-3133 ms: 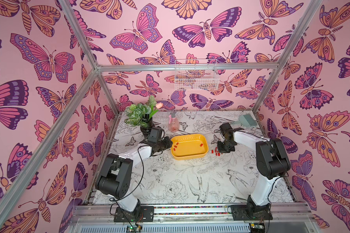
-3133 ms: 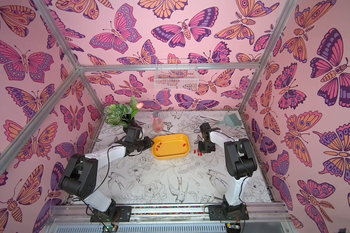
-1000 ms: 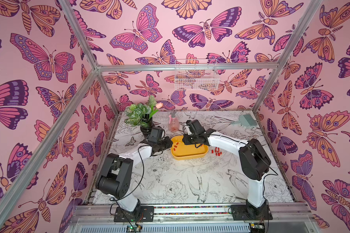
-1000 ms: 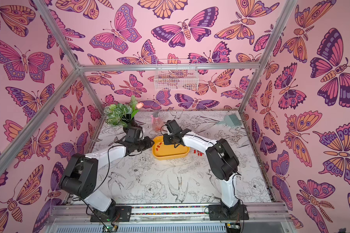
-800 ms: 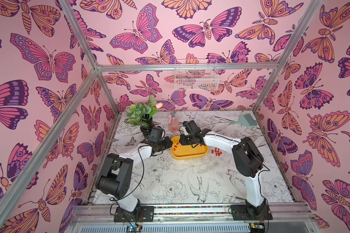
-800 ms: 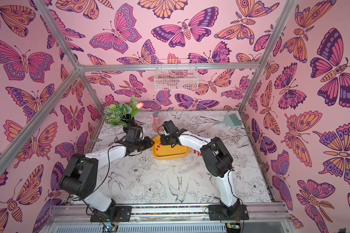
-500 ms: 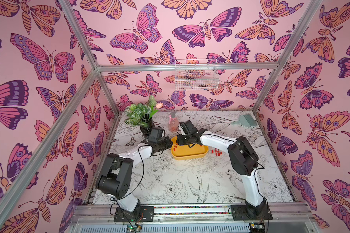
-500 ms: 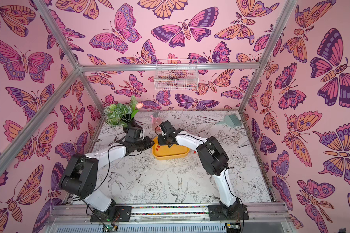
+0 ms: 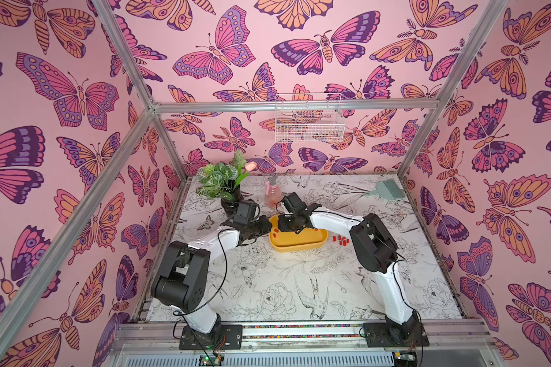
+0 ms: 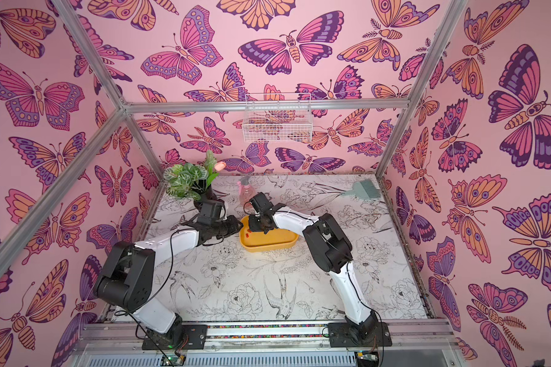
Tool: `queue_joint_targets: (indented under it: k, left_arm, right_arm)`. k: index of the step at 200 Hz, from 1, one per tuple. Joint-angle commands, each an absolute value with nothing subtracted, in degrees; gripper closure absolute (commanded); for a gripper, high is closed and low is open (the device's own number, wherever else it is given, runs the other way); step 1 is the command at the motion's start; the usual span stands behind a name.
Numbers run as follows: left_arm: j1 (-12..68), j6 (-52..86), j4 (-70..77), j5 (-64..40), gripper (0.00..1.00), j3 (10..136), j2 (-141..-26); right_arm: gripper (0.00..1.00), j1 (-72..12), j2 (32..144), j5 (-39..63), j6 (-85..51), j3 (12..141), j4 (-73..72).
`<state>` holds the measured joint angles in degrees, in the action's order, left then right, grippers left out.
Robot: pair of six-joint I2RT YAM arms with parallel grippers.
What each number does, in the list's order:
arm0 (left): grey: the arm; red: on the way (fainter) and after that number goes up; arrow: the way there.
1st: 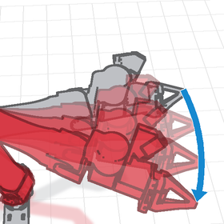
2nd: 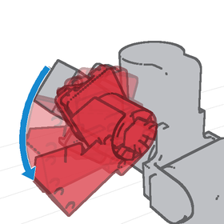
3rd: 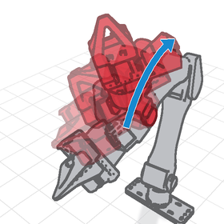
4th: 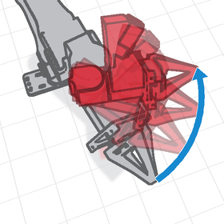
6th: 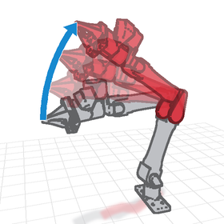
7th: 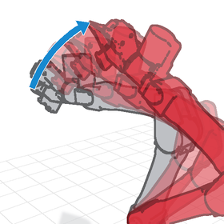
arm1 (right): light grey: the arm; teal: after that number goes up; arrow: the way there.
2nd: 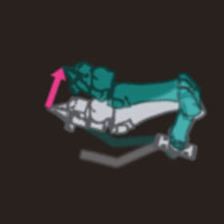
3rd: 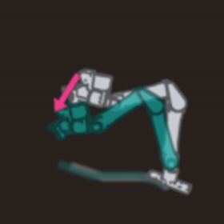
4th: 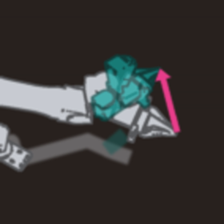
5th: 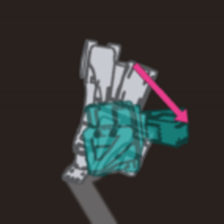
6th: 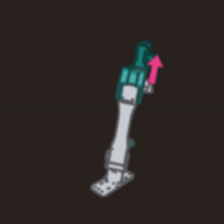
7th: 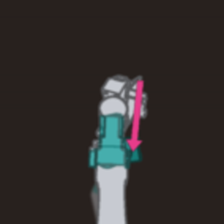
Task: Take the screw protection sleeves out of the storage box
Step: Pick up the screw protection sleeve from the storage box.
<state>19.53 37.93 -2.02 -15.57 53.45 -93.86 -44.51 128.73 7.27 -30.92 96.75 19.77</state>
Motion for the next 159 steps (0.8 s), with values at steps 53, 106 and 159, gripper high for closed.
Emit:
queue_joint_targets:
  k: [53, 106, 159]
  left_arm:
    - [19.8, 37.1, -3.3, -16.2, 0.70, 54.5, -94.7]
    - [19.9, 37.1, -3.2, -16.1, 0.70, 54.4, -94.7]
    - [20.0, 37.0, -3.2, -16.2, 0.69, 54.4, -94.7]
  right_arm:
    - [0.67, -45.0, 131.2, 5.5, -32.9, 99.9, 21.0]
    - [0.67, -45.0, 132.7, 4.9, -34.1, 101.2, 21.6]
    - [0.67, -45.0, 133.4, 4.6, -34.9, 101.7, 21.4]
